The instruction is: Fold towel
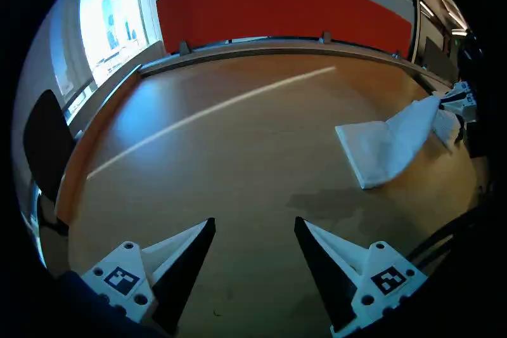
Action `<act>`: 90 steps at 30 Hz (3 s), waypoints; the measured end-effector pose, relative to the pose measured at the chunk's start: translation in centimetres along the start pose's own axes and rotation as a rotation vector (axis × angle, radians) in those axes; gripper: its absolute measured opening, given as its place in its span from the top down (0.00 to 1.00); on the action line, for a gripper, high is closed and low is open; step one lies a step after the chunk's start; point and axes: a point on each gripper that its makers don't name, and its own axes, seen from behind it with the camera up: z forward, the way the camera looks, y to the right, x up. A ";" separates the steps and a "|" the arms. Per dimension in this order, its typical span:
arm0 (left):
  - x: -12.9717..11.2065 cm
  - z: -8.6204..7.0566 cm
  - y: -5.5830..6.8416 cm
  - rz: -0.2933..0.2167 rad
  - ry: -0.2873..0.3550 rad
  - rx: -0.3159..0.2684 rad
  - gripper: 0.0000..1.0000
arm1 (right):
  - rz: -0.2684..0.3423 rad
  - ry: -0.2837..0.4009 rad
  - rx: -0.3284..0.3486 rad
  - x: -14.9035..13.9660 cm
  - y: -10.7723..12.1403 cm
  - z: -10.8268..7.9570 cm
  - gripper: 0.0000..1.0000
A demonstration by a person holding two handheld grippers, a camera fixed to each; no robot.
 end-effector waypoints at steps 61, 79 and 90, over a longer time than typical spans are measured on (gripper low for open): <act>1.4 -1.2 -0.8 -0.015 0.043 0.018 0.07 | -0.163 -0.031 0.203 2.2 -8.2 3.2 0.89; 0.2 -1.7 -2.0 -0.043 0.034 0.039 0.07 | -0.168 -0.051 0.279 2.6 -12.4 6.1 0.44; 0.6 -1.5 -1.8 -0.037 0.036 0.033 0.07 | -0.138 -0.053 0.254 2.1 -11.2 5.4 0.37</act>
